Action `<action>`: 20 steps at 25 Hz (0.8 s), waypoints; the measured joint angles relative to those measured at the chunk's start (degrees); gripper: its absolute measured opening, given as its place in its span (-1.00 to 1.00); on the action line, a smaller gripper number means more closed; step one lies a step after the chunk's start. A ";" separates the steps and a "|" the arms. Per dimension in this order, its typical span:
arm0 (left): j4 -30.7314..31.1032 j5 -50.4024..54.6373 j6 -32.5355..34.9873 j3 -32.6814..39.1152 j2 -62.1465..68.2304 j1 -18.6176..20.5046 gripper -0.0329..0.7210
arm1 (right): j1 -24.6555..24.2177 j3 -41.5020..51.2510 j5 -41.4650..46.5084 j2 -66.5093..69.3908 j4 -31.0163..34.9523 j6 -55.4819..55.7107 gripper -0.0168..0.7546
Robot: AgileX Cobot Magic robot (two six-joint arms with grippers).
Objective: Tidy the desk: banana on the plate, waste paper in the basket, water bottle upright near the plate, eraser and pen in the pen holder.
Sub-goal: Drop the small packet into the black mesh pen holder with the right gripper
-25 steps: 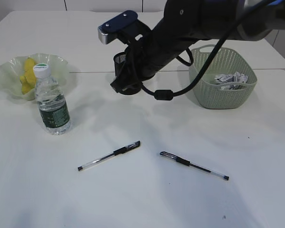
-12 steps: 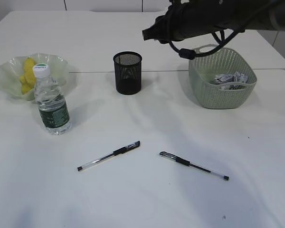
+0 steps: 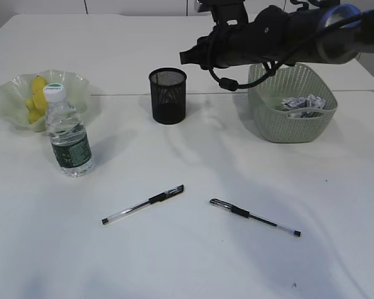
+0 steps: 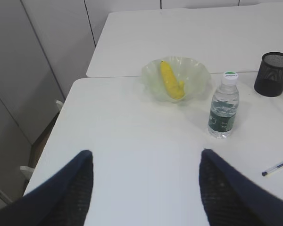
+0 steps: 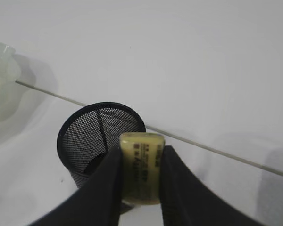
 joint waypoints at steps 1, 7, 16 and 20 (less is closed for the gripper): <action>-0.28 0.00 0.00 0.00 0.00 0.00 0.39 | 0.00 -1.03 -0.16 0.86 0.58 0.00 -0.53; -2.13 0.00 0.00 0.00 0.00 0.00 0.39 | 0.00 -6.29 -0.45 3.83 2.48 0.09 -0.53; -2.62 0.00 0.00 0.00 0.00 0.00 0.37 | 0.00 -10.51 -0.93 7.10 8.46 0.09 -0.53; -2.62 0.00 0.00 0.00 0.00 0.00 0.37 | 0.00 -10.60 -1.00 8.10 11.39 0.12 -0.53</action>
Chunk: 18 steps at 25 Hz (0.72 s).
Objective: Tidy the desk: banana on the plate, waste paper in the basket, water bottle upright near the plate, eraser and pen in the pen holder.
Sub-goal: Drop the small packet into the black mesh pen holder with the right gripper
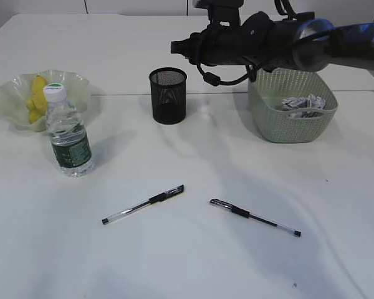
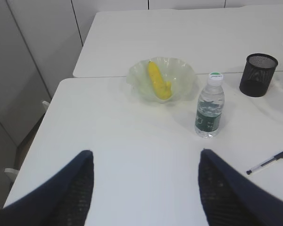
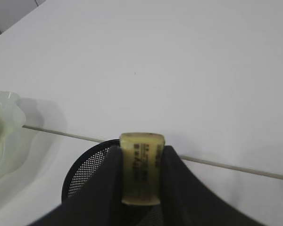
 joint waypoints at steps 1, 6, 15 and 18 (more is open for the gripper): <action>0.00 0.00 0.00 0.00 0.00 0.00 0.37 | 0.00 0.00 0.00 0.19 0.80 0.00 -0.53; 0.00 0.00 0.00 0.00 0.00 0.00 0.37 | 0.00 -0.52 0.00 1.72 6.43 0.00 -0.53; -0.13 0.00 0.00 0.00 0.00 0.00 0.37 | 0.00 -0.52 0.13 2.57 17.46 0.10 -0.53; -0.17 0.00 0.00 0.00 0.00 0.00 0.37 | 0.00 -0.52 0.88 2.61 21.41 0.10 -0.53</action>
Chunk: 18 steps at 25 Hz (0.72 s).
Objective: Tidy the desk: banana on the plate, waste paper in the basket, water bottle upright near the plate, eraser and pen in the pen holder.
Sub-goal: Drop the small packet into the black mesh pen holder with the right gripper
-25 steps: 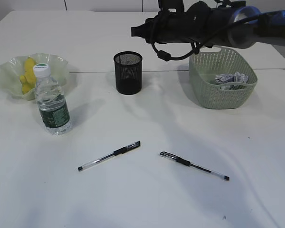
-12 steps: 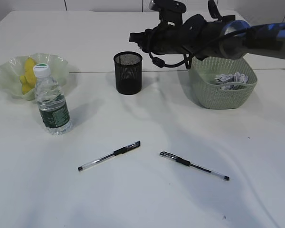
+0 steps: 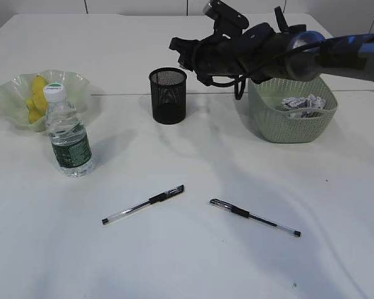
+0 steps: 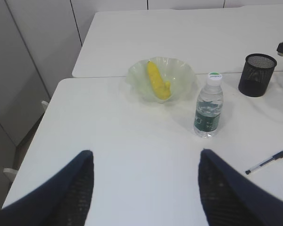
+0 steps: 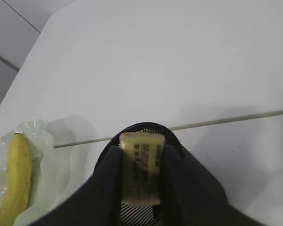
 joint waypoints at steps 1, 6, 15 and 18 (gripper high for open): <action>0.00 0.00 0.00 0.00 0.00 0.00 0.37 | 0.00 0.00 0.28 0.00 1.11 0.00 -0.53; -0.13 0.00 0.00 0.00 0.00 0.00 0.37 | 0.00 0.00 1.72 0.00 9.08 0.00 -0.53; -0.49 0.87 0.00 0.00 0.00 0.00 0.37 | 0.00 0.00 2.09 0.09 13.11 -7.70 -0.53; -1.34 0.87 0.00 0.00 0.00 0.00 0.37 | 0.00 0.00 2.22 0.09 13.16 -13.58 -0.53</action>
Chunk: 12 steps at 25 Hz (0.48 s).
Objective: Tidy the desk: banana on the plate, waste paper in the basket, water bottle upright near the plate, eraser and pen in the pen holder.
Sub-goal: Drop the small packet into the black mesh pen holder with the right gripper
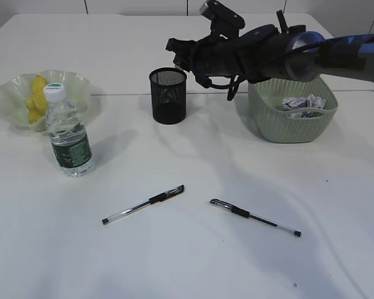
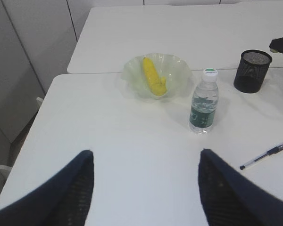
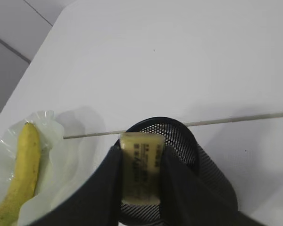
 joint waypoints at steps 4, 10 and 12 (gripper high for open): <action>-0.35 0.00 0.00 0.00 0.00 0.00 0.37 | 0.00 -0.10 0.08 0.00 0.00 -7.83 -0.53; -0.35 0.00 0.00 0.00 0.00 0.00 0.37 | 0.00 -1.74 1.01 0.54 0.00 -13.95 -0.53; -0.38 0.00 0.00 0.00 0.00 0.00 0.37 | 0.00 -3.88 1.98 1.31 0.09 -14.50 -0.53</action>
